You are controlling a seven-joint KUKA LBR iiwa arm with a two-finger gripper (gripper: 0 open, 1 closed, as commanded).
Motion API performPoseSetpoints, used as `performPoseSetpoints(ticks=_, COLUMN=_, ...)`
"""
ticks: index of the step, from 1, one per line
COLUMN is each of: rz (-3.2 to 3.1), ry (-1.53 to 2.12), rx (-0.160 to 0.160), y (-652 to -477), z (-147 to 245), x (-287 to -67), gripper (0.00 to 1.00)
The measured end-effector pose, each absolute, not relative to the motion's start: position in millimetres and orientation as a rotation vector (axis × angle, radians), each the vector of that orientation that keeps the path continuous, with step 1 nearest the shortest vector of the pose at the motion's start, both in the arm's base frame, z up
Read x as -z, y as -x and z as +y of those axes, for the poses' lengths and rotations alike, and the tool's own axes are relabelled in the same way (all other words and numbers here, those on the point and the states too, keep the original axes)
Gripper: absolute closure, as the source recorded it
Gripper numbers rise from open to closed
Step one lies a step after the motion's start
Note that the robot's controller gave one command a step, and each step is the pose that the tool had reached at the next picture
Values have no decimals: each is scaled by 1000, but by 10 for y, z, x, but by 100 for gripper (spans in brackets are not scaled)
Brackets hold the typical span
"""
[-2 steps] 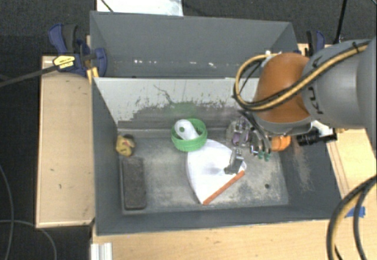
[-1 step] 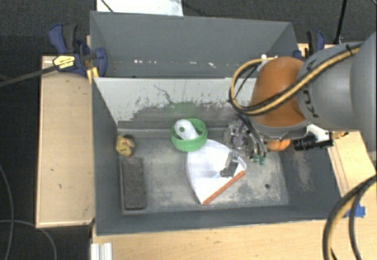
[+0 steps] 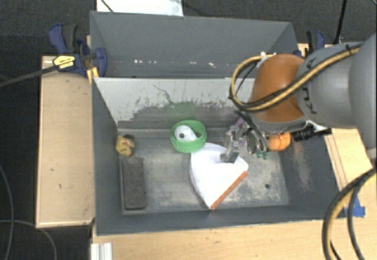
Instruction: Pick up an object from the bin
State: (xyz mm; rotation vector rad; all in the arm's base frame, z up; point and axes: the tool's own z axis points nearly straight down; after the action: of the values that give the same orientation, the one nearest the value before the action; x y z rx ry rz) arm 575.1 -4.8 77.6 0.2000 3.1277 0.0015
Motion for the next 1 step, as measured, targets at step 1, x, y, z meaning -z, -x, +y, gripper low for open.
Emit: performPoseSetpoints(ticks=1, rz=3128, ry=-200, rx=-1, y=-5751, z=-48, x=-777, gripper=100)
